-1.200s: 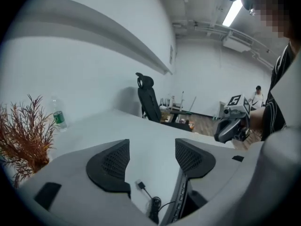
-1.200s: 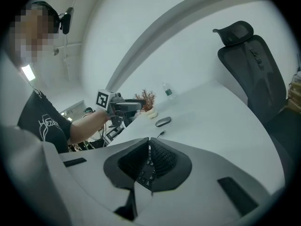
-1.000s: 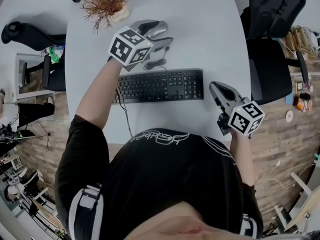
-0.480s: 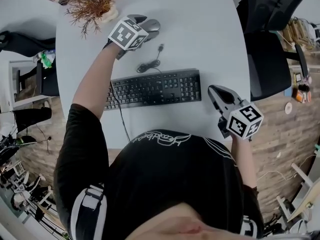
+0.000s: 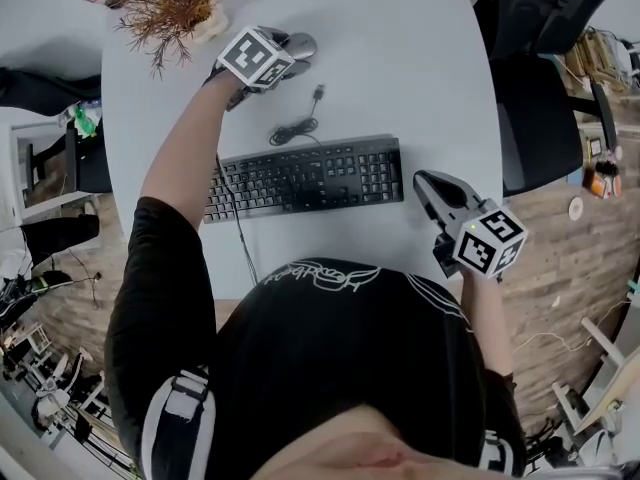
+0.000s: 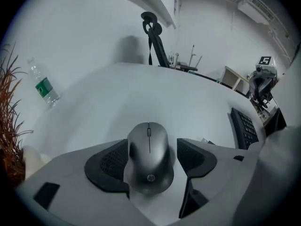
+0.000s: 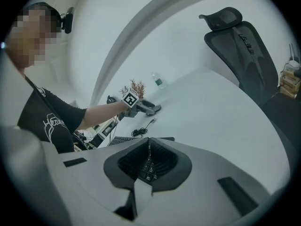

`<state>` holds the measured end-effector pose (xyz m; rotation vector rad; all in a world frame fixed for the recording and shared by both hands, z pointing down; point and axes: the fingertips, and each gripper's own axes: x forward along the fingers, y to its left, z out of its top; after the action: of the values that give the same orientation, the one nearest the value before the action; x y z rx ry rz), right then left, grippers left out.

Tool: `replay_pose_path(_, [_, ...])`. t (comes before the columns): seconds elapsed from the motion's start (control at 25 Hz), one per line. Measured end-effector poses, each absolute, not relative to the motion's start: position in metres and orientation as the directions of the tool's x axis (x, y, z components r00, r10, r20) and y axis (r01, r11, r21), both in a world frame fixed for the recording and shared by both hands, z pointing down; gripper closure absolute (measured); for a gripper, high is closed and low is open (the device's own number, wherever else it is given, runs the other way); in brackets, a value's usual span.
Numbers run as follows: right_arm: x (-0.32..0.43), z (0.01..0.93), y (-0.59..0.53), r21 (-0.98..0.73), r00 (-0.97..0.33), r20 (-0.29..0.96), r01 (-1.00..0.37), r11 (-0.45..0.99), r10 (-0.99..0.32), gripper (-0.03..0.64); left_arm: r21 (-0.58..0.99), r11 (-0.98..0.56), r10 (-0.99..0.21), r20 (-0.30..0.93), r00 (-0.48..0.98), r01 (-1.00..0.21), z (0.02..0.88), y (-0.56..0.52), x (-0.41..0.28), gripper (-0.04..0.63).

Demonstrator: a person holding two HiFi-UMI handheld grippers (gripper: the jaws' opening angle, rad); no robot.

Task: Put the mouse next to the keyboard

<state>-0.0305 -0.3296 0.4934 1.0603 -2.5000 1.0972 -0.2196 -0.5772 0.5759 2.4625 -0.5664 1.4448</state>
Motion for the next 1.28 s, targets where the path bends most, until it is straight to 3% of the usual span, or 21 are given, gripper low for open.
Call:
replay_pose_path(0.76, [-0.035,0.503,-0.321,-0.554,-0.717,0.475,-0.694,0.46,-0.51,0.601,0.057,-0.89,-0.142,0.909,0.392,-0.453,0.589,-0.583,-0.228,0.291])
replay_pose_path(1.28, [-0.038,0.502,-0.311,-0.558,-0.718,0.481,-0.693,0.456,-0.503,0.601,0.04,-0.875,-0.16,0.916,0.368,-0.483,0.588,-0.583,-0.228,0.299])
